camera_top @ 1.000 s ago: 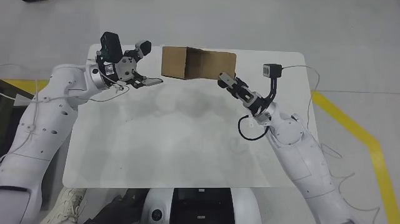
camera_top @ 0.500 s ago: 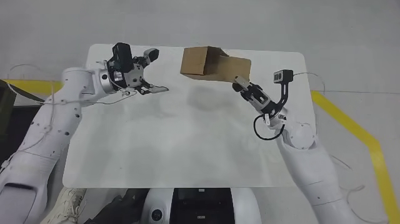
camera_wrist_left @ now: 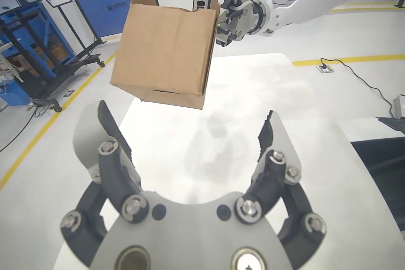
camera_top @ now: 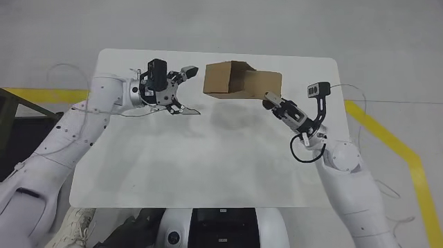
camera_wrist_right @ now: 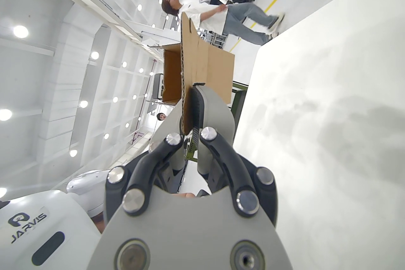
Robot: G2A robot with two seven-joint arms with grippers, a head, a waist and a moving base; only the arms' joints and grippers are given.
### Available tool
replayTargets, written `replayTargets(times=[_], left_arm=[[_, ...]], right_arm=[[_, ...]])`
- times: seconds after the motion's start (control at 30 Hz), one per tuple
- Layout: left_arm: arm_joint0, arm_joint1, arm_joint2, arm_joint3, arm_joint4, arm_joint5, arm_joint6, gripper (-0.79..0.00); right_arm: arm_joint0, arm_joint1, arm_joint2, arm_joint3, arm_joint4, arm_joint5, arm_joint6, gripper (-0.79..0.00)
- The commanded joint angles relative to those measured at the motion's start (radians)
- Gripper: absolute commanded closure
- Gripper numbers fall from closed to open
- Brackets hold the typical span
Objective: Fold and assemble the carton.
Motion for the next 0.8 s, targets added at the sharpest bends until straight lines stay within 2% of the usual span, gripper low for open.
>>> replayTargets(times=[0.0,0.2,0.37,0.77], left_arm=[[-0.029,-0.001,0.050,0.025,-0.013,0.000,0.035,-0.785],[-0.101,-0.004,0.155,0.073,-0.036,0.000,0.129,-0.785],[-0.153,-0.008,0.222,0.084,-0.092,0.000,0.129,-0.785],[-0.203,-0.017,0.301,0.109,-0.168,0.000,0.129,-0.785]], right_arm=[[-0.008,0.003,0.009,-0.010,0.011,0.005,0.016,0.000],[-0.013,0.007,0.006,-0.012,0.067,0.021,0.077,0.000],[0.009,0.003,-0.025,0.018,0.088,0.026,0.089,0.000],[0.058,-0.008,-0.084,0.080,0.155,0.018,0.114,0.000]])
